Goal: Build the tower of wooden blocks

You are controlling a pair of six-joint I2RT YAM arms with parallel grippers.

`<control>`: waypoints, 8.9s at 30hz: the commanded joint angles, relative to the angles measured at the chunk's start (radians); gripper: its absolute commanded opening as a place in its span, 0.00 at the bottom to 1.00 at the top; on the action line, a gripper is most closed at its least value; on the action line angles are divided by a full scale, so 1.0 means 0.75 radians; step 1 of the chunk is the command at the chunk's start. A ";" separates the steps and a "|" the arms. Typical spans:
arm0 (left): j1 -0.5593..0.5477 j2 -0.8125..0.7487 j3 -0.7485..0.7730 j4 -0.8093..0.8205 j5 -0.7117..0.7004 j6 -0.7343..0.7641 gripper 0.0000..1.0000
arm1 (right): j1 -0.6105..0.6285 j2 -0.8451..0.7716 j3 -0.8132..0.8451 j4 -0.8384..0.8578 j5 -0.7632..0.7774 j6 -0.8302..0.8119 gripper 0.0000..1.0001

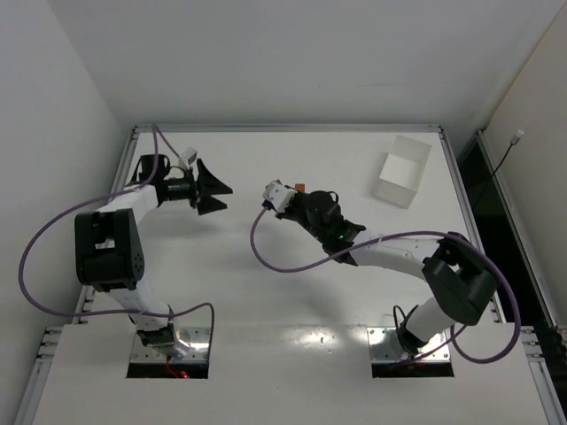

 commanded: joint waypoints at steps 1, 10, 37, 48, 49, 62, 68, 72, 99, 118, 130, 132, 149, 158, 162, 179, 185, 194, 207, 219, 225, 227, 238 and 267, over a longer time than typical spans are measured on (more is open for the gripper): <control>-0.083 -0.024 0.245 -0.131 0.229 0.216 0.81 | 0.000 -0.081 -0.133 0.378 -0.077 -0.242 0.00; -0.203 -0.008 0.633 -0.803 -0.141 0.964 0.54 | 0.077 -0.347 -0.396 0.376 -0.486 -0.469 0.00; -0.695 -0.268 0.750 -1.027 -0.466 1.303 0.70 | 0.125 -0.382 -0.507 0.398 -0.433 -0.693 0.00; -0.825 -0.243 0.795 -1.041 -0.503 1.303 0.70 | 0.125 -0.346 -0.466 0.410 -0.421 -0.693 0.00; -0.825 -0.243 0.795 -1.041 -0.503 1.303 0.70 | 0.125 -0.346 -0.466 0.410 -0.409 -0.693 0.00; -0.879 -0.192 0.769 -0.978 -0.634 1.260 0.70 | 0.125 -0.333 -0.454 0.449 -0.382 -0.693 0.00; -0.879 -0.165 0.769 -0.965 -0.647 1.260 0.70 | 0.125 -0.333 -0.454 0.449 -0.370 -0.693 0.00; -0.879 -0.139 0.756 -0.953 -0.647 1.260 0.70 | 0.125 -0.333 -0.454 0.449 -0.358 -0.693 0.00; -0.891 -0.077 0.732 -1.002 -0.597 1.301 0.45 | 0.125 -0.309 -0.440 0.462 -0.309 -0.693 0.00; -0.891 -0.063 0.783 -0.982 -0.599 1.272 0.32 | 0.125 -0.321 -0.468 0.455 -0.321 -0.693 0.00; -0.891 -0.036 0.822 -1.006 -0.599 1.285 0.51 | 0.112 -0.296 -0.468 0.443 -0.321 -0.693 0.00; -0.891 -0.036 0.822 -1.019 -0.599 1.297 0.51 | 0.112 -0.296 -0.468 0.455 -0.321 -0.693 0.00; -0.866 -0.024 0.836 -1.043 -0.575 1.322 0.47 | 0.112 -0.296 -0.481 0.431 -0.309 -0.693 0.00; -0.854 -0.024 0.836 -1.070 -0.575 1.334 0.31 | 0.112 -0.309 -0.493 0.419 -0.309 -0.693 0.00; -0.842 -0.024 0.836 -1.070 -0.575 1.334 0.34 | 0.112 -0.309 -0.505 0.419 -0.309 -0.693 0.00; -0.842 -0.012 0.861 -1.082 -0.563 1.334 0.37 | 0.112 -0.321 -0.517 0.394 -0.309 -0.693 0.00; -0.842 0.000 0.875 -1.098 -0.563 1.348 0.37 | 0.112 -0.321 -0.532 0.394 -0.309 -0.693 0.00; -0.842 0.025 0.887 -1.111 -0.550 1.360 0.39 | 0.112 -0.294 -0.507 0.413 -0.280 -0.693 0.00; -0.842 0.049 0.900 -1.137 -0.536 1.375 0.32 | 0.112 -0.294 -0.507 0.425 -0.280 -0.693 0.00; -0.842 0.086 0.938 -1.162 -0.512 1.399 0.32 | 0.112 -0.282 -0.507 0.437 -0.280 -0.705 0.00; -0.842 0.086 0.951 -1.174 -0.512 1.399 0.38 | 0.112 -0.270 -0.507 0.449 -0.280 -0.705 0.00; -0.842 0.098 0.951 -1.186 -0.512 1.399 0.38 | 0.112 -0.270 -0.507 0.449 -0.280 -0.705 0.00; -0.842 0.111 0.951 -1.211 -0.499 1.426 0.07 | 0.100 -0.270 -0.495 0.476 -0.253 -0.705 0.00; -0.958 -0.100 0.803 -0.530 -1.552 0.682 0.00 | 0.019 -0.754 -0.391 -0.632 0.636 0.131 0.90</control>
